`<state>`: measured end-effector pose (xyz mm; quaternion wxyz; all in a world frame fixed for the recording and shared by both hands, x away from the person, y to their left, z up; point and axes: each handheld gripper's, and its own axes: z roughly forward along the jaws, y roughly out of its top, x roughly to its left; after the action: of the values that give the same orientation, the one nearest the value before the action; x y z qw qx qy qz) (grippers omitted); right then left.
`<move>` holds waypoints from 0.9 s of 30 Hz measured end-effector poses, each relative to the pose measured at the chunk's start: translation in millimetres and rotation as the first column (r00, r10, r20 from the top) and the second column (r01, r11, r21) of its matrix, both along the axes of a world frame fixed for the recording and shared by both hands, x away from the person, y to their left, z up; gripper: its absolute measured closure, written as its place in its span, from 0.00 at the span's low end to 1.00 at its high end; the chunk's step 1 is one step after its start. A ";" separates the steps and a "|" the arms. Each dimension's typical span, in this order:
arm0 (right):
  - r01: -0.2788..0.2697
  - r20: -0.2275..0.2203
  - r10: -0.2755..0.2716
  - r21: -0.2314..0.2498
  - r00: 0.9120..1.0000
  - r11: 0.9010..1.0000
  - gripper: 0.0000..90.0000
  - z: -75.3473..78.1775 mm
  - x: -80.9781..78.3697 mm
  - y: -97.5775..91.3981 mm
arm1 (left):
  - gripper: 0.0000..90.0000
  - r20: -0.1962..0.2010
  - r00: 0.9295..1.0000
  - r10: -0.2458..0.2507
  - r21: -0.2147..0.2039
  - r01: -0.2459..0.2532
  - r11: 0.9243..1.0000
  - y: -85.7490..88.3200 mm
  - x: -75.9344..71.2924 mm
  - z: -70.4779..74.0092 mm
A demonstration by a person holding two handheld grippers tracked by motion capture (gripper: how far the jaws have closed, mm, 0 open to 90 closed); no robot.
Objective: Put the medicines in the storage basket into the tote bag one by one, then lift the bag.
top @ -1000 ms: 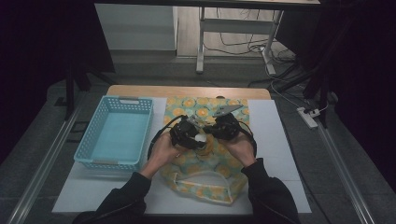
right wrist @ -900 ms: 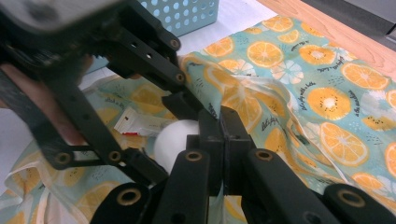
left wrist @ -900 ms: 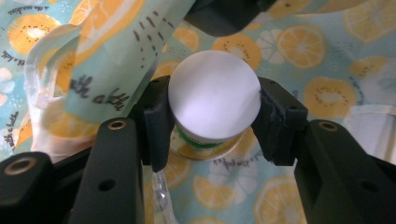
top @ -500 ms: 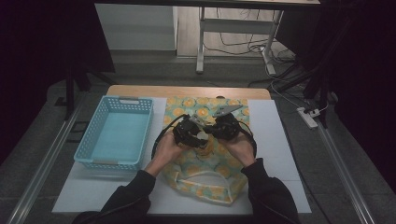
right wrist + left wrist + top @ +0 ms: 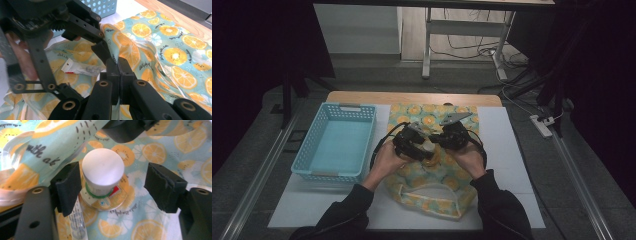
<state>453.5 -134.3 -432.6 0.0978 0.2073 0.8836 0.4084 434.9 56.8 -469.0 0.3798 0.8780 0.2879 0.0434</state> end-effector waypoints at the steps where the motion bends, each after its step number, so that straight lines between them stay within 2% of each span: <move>1: -0.001 0.000 0.001 -0.001 1.000 1.000 0.99 0.2 -0.3 0.3 | 0.29 -0.002 1.000 0.000 -0.005 0.000 1.000 1.7 -1.1 1.0; 9: -0.007 0.001 0.007 -0.002 1.000 1.000 0.99 0.5 -1.5 1.5 | 0.20 -0.007 1.000 -0.006 -0.031 0.006 0.999 11.9 -12.1 7.4; 17: -0.013 0.000 0.013 -0.004 1.000 1.000 0.99 1.1 -2.9 2.5 | 0.12 -0.010 1.000 -0.010 -0.037 0.010 0.999 17.9 -25.2 8.7; 20: -0.014 0.000 0.014 -0.005 1.000 1.000 0.99 1.6 -3.1 3.0 | 0.05 -0.001 1.000 -0.005 -0.031 0.004 1.000 18.6 -30.6 9.5; 27: -0.021 -0.002 0.021 -0.008 1.000 1.000 0.99 2.2 -4.1 3.8 | 0.02 -0.012 1.000 -0.016 -0.050 0.016 0.999 21.8 -43.0 6.8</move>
<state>449.4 -130.5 -430.4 0.0935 0.1981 0.8873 0.4058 391.8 78.6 -462.3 0.4005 0.8707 0.2841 0.0279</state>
